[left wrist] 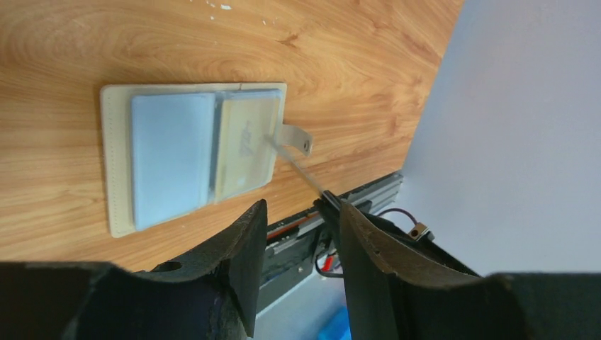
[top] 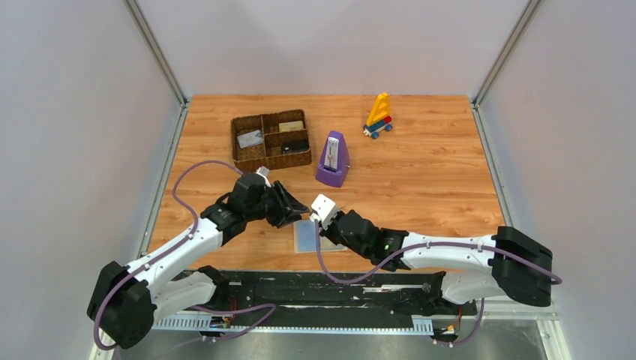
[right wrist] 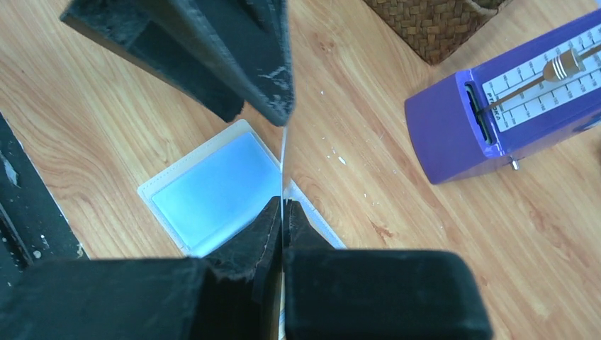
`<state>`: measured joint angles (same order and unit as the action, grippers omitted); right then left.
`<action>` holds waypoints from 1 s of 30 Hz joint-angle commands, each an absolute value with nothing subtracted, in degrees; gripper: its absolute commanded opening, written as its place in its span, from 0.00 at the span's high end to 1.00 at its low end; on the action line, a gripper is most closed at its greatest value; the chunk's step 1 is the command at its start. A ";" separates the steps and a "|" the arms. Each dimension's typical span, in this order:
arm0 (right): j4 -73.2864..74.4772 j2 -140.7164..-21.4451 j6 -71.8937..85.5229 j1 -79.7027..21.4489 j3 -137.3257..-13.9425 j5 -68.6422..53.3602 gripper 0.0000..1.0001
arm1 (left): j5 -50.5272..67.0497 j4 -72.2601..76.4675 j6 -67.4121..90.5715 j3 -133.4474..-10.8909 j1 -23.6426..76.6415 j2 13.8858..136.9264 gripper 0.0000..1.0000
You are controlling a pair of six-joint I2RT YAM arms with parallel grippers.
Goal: Take the credit cards out of the card holder
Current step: Place the credit card in the storage box.
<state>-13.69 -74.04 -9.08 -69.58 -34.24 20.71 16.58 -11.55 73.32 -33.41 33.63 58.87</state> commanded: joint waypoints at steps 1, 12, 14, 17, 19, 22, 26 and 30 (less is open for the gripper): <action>-9.23 -70.73 -2.30 -66.68 -37.58 15.23 1.00 | 12.49 -15.89 61.65 -37.57 33.63 56.60 0.49; -5.58 -64.85 7.45 -60.47 -38.42 5.99 1.00 | 15.37 -22.09 39.98 -45.28 33.59 56.92 0.43; -7.26 -64.16 9.31 -60.48 -38.07 8.22 1.00 | 17.39 -19.38 40.90 -44.13 33.61 57.10 0.42; -7.71 -63.05 14.32 -59.51 -38.71 7.45 1.00 | 21.30 -13.60 42.72 -40.86 33.64 56.34 0.41; -6.89 -62.12 18.22 -58.10 -39.62 4.16 1.00 | 22.94 -9.08 43.53 -39.47 33.58 55.74 0.40; -2.81 -61.28 20.24 -54.54 -41.62 -5.62 0.99 | 24.93 -8.21 41.63 -39.77 33.66 55.10 0.38; 4.10 -60.41 17.63 -46.86 -42.58 -22.67 1.00 | 27.95 -11.04 36.21 -42.59 33.64 54.53 0.38; 10.50 -61.52 15.83 -39.02 -45.77 -44.71 0.99 | 35.84 -14.40 30.19 -46.95 33.58 56.67 0.37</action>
<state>3.64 -61.52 16.45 -44.16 -41.25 -19.90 27.07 -13.91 38.13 -41.12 33.63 56.01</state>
